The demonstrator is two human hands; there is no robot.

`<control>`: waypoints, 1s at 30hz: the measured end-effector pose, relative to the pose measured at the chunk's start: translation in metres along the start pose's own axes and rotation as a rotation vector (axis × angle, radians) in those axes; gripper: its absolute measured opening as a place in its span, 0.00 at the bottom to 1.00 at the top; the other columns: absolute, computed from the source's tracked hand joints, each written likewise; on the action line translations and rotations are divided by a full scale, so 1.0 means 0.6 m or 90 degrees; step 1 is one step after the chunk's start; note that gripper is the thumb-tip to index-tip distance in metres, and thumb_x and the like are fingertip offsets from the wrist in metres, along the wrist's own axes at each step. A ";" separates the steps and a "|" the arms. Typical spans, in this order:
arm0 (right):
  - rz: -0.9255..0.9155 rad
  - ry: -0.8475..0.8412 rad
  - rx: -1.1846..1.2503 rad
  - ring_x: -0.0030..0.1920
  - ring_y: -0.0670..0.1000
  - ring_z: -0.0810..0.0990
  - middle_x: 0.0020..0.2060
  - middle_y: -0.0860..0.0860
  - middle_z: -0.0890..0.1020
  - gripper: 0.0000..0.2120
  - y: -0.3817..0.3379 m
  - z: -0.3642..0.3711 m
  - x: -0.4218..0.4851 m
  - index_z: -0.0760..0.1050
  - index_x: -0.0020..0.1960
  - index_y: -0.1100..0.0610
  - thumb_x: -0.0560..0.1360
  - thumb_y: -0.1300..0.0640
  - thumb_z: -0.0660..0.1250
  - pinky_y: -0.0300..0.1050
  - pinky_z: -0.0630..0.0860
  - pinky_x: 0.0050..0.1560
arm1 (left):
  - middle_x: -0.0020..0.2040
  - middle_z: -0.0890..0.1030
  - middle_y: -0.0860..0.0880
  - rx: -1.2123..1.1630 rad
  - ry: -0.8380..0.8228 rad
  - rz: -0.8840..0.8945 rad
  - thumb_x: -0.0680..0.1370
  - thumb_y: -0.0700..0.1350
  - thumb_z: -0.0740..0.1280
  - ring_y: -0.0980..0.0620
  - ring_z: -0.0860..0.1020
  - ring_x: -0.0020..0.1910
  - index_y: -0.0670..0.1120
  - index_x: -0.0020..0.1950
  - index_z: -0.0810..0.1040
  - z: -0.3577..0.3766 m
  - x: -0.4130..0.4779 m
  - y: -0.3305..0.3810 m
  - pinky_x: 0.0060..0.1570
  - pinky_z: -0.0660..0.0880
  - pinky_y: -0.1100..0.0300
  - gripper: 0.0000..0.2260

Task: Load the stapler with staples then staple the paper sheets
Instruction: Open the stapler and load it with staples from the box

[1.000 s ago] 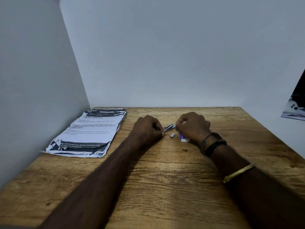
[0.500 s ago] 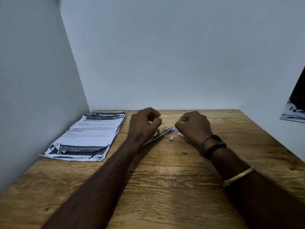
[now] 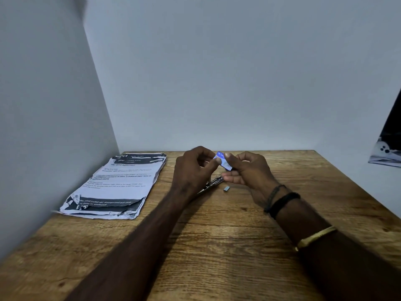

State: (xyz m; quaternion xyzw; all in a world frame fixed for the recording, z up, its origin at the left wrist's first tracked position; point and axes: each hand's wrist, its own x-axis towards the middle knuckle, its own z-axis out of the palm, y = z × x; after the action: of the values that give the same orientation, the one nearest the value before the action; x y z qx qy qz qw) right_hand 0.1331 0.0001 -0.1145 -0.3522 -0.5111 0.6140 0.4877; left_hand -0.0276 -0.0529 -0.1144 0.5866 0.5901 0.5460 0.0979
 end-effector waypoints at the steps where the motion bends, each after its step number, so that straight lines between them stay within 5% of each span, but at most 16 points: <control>1: 0.002 -0.008 0.014 0.35 0.60 0.88 0.36 0.60 0.87 0.20 0.000 0.002 -0.001 0.75 0.46 0.62 0.68 0.50 0.79 0.45 0.83 0.33 | 0.38 0.86 0.55 -0.034 -0.008 -0.015 0.71 0.55 0.75 0.59 0.84 0.37 0.53 0.45 0.83 0.000 0.000 0.001 0.40 0.81 0.58 0.08; 7: 0.021 -0.033 0.028 0.38 0.60 0.88 0.39 0.62 0.87 0.26 -0.003 0.011 -0.007 0.77 0.50 0.65 0.63 0.47 0.79 0.43 0.83 0.33 | 0.36 0.86 0.44 -0.201 -0.050 -0.100 0.69 0.48 0.80 0.45 0.86 0.36 0.45 0.49 0.80 -0.003 -0.004 0.005 0.43 0.83 0.39 0.14; 17: 0.005 -0.062 0.049 0.40 0.59 0.88 0.43 0.60 0.88 0.04 -0.015 0.014 -0.017 0.81 0.47 0.60 0.75 0.61 0.74 0.46 0.85 0.36 | 0.34 0.82 0.41 -0.351 -0.028 -0.237 0.75 0.37 0.75 0.48 0.80 0.33 0.35 0.46 0.82 -0.025 0.008 0.008 0.41 0.81 0.56 0.06; 24: -0.022 -0.053 -0.011 0.43 0.61 0.88 0.44 0.59 0.88 0.06 -0.012 0.004 -0.011 0.82 0.50 0.58 0.77 0.66 0.69 0.47 0.84 0.35 | 0.36 0.83 0.39 -0.353 -0.006 -0.276 0.74 0.40 0.76 0.49 0.80 0.32 0.36 0.46 0.83 -0.028 0.013 -0.002 0.36 0.82 0.60 0.07; 30: -0.205 0.004 -0.312 0.41 0.47 0.87 0.47 0.47 0.88 0.14 -0.002 0.003 -0.010 0.87 0.47 0.51 0.75 0.67 0.67 0.49 0.85 0.37 | 0.37 0.83 0.39 -0.332 0.002 -0.290 0.75 0.39 0.75 0.50 0.82 0.32 0.31 0.53 0.81 -0.027 0.014 -0.003 0.34 0.82 0.61 0.13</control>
State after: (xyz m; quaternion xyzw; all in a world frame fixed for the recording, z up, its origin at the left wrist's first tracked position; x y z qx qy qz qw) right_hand 0.1336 -0.0061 -0.1134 -0.3757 -0.6921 0.3855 0.4809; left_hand -0.0436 -0.0543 -0.1053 0.3940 0.5468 0.6435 0.3629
